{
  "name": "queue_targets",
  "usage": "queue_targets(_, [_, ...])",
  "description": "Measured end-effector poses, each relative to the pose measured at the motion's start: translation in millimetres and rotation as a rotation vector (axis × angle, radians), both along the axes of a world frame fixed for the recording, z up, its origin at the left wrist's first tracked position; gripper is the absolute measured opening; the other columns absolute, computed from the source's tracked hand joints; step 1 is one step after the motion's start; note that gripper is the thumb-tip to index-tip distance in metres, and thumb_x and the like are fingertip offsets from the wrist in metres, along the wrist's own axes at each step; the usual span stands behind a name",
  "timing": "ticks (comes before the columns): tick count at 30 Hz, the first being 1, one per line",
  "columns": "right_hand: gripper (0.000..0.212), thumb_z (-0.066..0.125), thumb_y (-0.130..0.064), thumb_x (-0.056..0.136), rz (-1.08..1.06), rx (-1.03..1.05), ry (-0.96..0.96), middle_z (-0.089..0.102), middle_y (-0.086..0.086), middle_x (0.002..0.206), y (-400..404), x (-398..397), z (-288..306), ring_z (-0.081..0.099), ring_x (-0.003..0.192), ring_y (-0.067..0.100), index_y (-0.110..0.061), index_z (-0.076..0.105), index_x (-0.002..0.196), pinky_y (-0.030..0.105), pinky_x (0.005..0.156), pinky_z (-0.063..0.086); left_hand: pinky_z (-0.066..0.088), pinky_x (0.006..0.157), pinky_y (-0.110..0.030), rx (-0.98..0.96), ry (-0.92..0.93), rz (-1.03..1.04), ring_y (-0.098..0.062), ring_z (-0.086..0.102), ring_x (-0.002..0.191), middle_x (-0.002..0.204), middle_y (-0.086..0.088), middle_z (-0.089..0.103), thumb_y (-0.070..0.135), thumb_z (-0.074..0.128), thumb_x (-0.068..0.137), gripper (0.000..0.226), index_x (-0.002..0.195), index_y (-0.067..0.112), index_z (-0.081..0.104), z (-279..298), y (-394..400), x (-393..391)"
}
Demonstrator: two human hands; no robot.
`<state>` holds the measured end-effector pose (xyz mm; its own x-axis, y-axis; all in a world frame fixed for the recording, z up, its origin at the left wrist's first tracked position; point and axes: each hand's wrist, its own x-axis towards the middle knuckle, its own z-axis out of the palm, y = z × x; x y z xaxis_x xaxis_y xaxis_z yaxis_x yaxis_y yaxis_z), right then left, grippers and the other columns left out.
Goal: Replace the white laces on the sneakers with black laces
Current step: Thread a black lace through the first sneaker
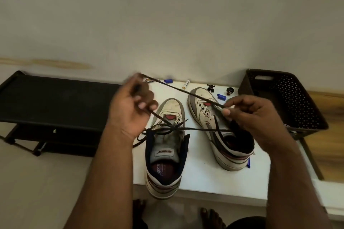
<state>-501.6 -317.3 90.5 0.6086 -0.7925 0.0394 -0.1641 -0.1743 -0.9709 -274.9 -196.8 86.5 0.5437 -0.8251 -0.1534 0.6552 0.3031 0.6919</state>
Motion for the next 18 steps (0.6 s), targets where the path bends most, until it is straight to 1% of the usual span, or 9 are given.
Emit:
queue_targets(2, [0.006, 0.075, -0.026, 0.067, -0.205, -0.085, -0.017, 0.067, 0.008, 0.067, -6.8, -16.5, 2.4, 0.059, 0.064, 0.027, -0.024, 0.072, 0.072, 0.033, 0.059, 0.050, 0.024, 0.036, -0.019, 0.025, 0.165, 0.351, -0.006, 0.021, 0.037, 0.048, 0.007, 0.027, 0.034, 0.039, 0.101, 0.036, 0.068, 0.022, 0.045, -6.0, 12.7, 26.6])
queue_targets(3, [0.004, 0.076, -0.027, 0.067, -0.308, -0.123, -0.053, 0.068, 0.001, 0.066, -9.5, -23.5, 3.8, 0.059, 0.067, 0.027, -0.029, 0.073, 0.069, 0.037, 0.063, 0.050, 0.025, 0.037, -0.022, 0.104, 0.219, 0.520, -0.007, 0.024, 0.040, 0.053, 0.006, 0.029, 0.036, 0.038, 0.102, 0.036, 0.069, 0.023, 0.043, -11.2, 19.4, 37.5])
queue_targets(5, [0.009, 0.077, -0.031, 0.069, -0.417, -0.210, -0.095, 0.067, -0.009, 0.065, -11.4, -31.3, 6.5, 0.059, 0.069, 0.025, -0.038, 0.072, 0.070, 0.039, 0.067, 0.051, 0.040, 0.048, -0.027, 0.370, 0.192, 0.812, -0.006, 0.039, 0.053, 0.069, 0.006, 0.041, 0.039, 0.039, 0.102, 0.029, 0.077, 0.027, 0.044, -19.9, 27.7, 44.5])
queue_targets(7, [0.009, 0.077, -0.032, 0.072, -0.455, -0.250, -0.123, 0.067, -0.012, 0.068, -12.3, -32.4, 3.8, 0.061, 0.071, 0.020, -0.039, 0.071, 0.073, 0.037, 0.067, 0.052, 0.049, 0.066, -0.018, 0.554, -0.015, 1.130, 0.002, 0.053, 0.066, 0.083, 0.010, 0.051, 0.034, 0.042, 0.102, 0.014, 0.092, 0.027, 0.050, -23.2, 26.5, 43.6])
queue_targets(10, [0.008, 0.077, -0.030, 0.076, -0.542, -0.297, -0.103, 0.066, -0.009, 0.072, -16.6, -32.1, -2.2, 0.062, 0.072, 0.018, -0.028, 0.073, 0.083, 0.035, 0.067, 0.052, 0.046, 0.077, -0.013, 0.393, -0.528, 1.381, 0.009, 0.054, 0.074, 0.090, 0.011, 0.052, 0.020, 0.049, 0.098, 0.003, 0.099, 0.018, 0.050, -20.7, 20.9, 40.5])
queue_targets(13, [0.025, 0.073, -0.034, 0.080, -0.591, -0.389, 0.167, 0.066, 0.004, 0.090, -27.6, -33.9, -13.5, 0.062, 0.086, 0.023, -0.015, 0.071, 0.097, 0.042, 0.075, 0.054, 0.046, 0.079, -0.016, 0.262, -0.781, 1.221, 0.006, 0.056, 0.080, 0.089, 0.011, 0.058, 0.012, 0.057, 0.092, 0.007, 0.097, 0.017, 0.056, -24.2, 13.3, 34.2])
queue_targets(15, [0.033, 0.067, -0.042, 0.079, -0.508, -0.502, 0.461, 0.062, 0.003, 0.114, -27.8, -23.4, -20.9, 0.057, 0.106, 0.022, -0.023, 0.069, 0.106, 0.052, 0.088, 0.050, 0.048, 0.075, -0.017, 0.220, -0.811, 0.881, 0.003, 0.059, 0.076, 0.082, 0.011, 0.065, 0.006, 0.061, 0.090, 0.014, 0.099, 0.016, 0.064, -18.7, 5.2, 19.6])
queue_targets(16, [0.037, 0.067, -0.044, 0.078, -0.430, -0.528, 0.477, 0.058, -0.001, 0.125, -24.6, -12.9, -24.5, 0.053, 0.116, 0.019, -0.027, 0.068, 0.110, 0.053, 0.095, 0.046, 0.050, 0.072, -0.019, 0.223, -0.827, 0.680, 0.000, 0.060, 0.072, 0.080, 0.006, 0.067, 0.005, 0.063, 0.090, 0.018, 0.103, 0.017, 0.067, -14.5, 1.6, 11.1])
queue_targets(18, [0.043, 0.073, -0.038, 0.078, -0.231, -0.460, 0.334, 0.050, -0.009, 0.138, -4.7, 17.4, -24.3, 0.044, 0.128, 0.009, -0.034, 0.062, 0.120, 0.045, 0.107, 0.039, 0.046, 0.063, -0.014, 0.229, -0.854, 0.322, 0.001, 0.057, 0.062, 0.078, -0.006, 0.069, 0.003, 0.063, 0.089, 0.027, 0.112, 0.018, 0.067, -6.9, -3.4, -4.7])
